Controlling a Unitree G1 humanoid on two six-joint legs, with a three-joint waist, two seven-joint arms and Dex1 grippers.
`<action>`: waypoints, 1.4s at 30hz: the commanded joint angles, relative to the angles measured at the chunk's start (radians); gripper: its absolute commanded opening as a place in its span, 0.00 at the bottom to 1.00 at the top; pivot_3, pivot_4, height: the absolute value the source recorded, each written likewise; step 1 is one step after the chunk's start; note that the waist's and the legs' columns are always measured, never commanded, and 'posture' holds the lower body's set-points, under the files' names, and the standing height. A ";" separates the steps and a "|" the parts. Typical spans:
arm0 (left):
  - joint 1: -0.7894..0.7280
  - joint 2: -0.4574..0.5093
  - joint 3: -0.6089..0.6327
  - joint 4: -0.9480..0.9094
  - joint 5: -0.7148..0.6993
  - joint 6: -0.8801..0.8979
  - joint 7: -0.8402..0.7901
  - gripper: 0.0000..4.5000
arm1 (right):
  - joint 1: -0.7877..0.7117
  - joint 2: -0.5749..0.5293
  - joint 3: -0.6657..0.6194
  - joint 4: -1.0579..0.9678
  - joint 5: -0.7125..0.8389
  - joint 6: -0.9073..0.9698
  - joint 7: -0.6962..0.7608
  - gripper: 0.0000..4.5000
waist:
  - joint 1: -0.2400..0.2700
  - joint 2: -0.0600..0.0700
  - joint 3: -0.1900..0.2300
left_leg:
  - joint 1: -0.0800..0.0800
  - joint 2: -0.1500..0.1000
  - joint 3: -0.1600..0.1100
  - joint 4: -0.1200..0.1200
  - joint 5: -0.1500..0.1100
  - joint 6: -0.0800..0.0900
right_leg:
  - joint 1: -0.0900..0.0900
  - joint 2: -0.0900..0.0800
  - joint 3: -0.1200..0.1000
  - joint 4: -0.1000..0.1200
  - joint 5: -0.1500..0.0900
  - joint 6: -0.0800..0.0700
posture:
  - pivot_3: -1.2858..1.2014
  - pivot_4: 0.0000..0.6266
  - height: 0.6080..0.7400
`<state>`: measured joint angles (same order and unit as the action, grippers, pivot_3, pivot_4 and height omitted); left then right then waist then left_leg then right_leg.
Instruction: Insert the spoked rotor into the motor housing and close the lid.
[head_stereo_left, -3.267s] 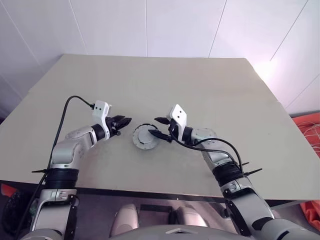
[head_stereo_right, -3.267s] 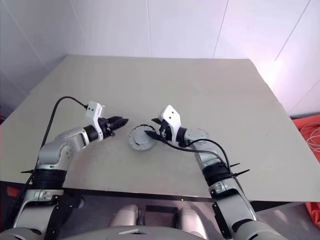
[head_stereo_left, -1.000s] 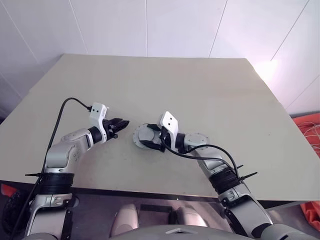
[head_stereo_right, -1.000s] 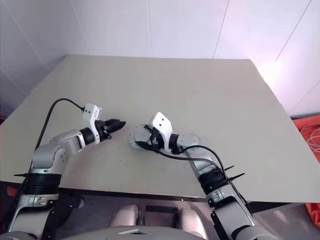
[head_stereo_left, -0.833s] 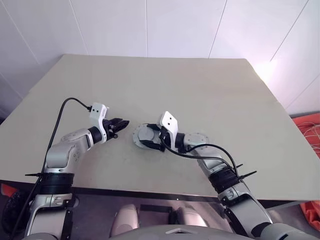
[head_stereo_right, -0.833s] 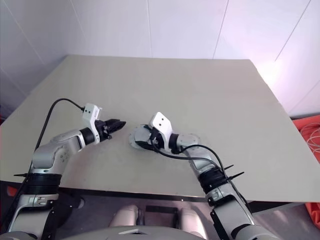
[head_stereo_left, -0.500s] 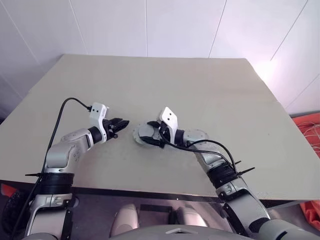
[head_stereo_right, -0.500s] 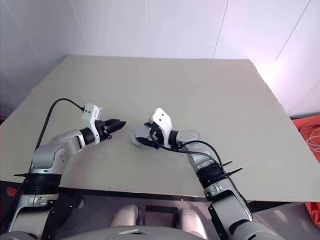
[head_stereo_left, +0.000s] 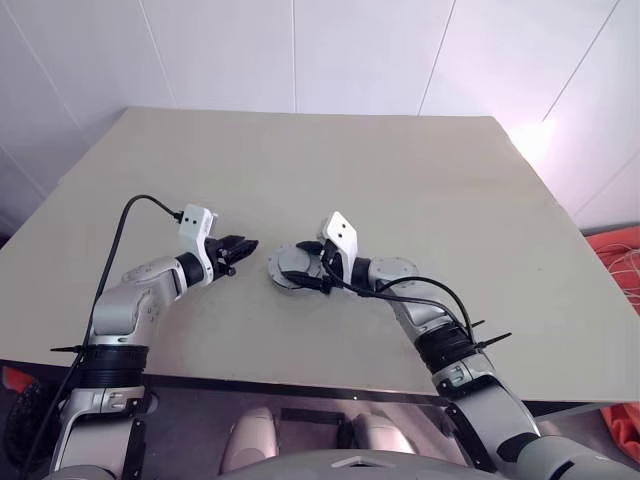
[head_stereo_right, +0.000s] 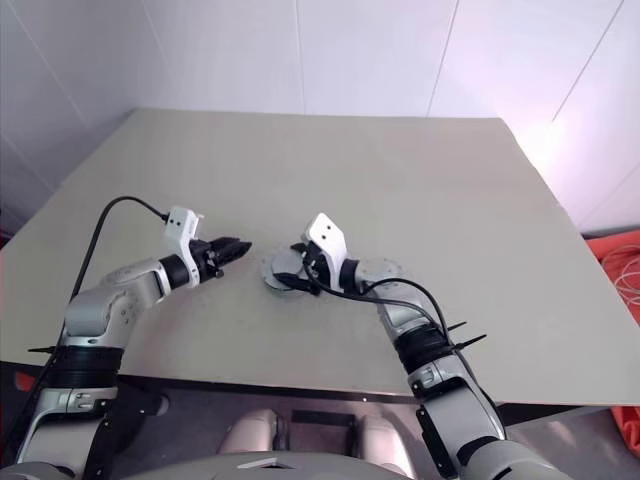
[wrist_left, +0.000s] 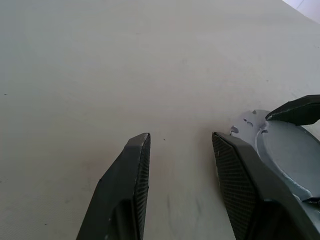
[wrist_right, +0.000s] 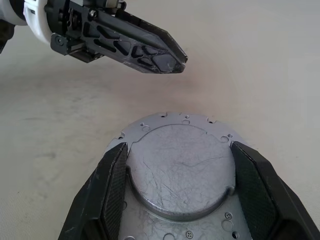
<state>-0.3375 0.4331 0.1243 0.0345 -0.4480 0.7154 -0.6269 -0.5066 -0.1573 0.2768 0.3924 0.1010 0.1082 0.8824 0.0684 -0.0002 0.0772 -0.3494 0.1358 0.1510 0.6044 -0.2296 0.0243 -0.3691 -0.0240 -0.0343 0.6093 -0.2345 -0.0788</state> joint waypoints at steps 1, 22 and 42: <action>-0.024 0.009 0.014 -0.011 -0.005 -0.021 -0.002 0.46 | -0.003 -0.010 0.004 0.014 -0.010 -0.016 0.012 0.70 | 0.001 0.000 0.000 | 0.000 0.000 0.000 0.000 0.000 0.000 | 0.000 0.000 0.000 0.000 0.000 0.000 | 0.52 0.00 1.00; -0.026 0.007 0.013 -0.014 -0.005 -0.023 0.000 0.46 | -0.025 -0.046 0.022 0.157 -0.048 -0.090 0.056 0.70 | 0.002 0.000 0.000 | 0.005 0.000 0.000 0.000 0.000 0.000 | 0.005 0.000 0.000 0.000 0.000 0.000 | 0.52 0.00 1.00; -0.037 -0.032 0.006 -0.019 -0.023 0.002 0.016 0.46 | -0.012 -0.066 0.049 0.170 -0.067 -0.078 0.070 0.70 | 0.021 0.001 -0.001 | 0.005 -0.001 0.000 0.000 -0.002 0.004 | 0.006 -0.001 -0.001 -0.003 0.000 0.000 | 0.52 0.00 1.00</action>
<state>-0.3485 0.4068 0.1237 0.0378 -0.4505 0.7120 -0.6176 -0.5454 -0.2067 0.2956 0.4857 0.0947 0.0216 0.9568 0.0894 0.0005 0.0762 -0.3438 0.1352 0.1511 0.6044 -0.2321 0.0283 -0.3622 -0.0249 -0.0348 0.6068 -0.2346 -0.0785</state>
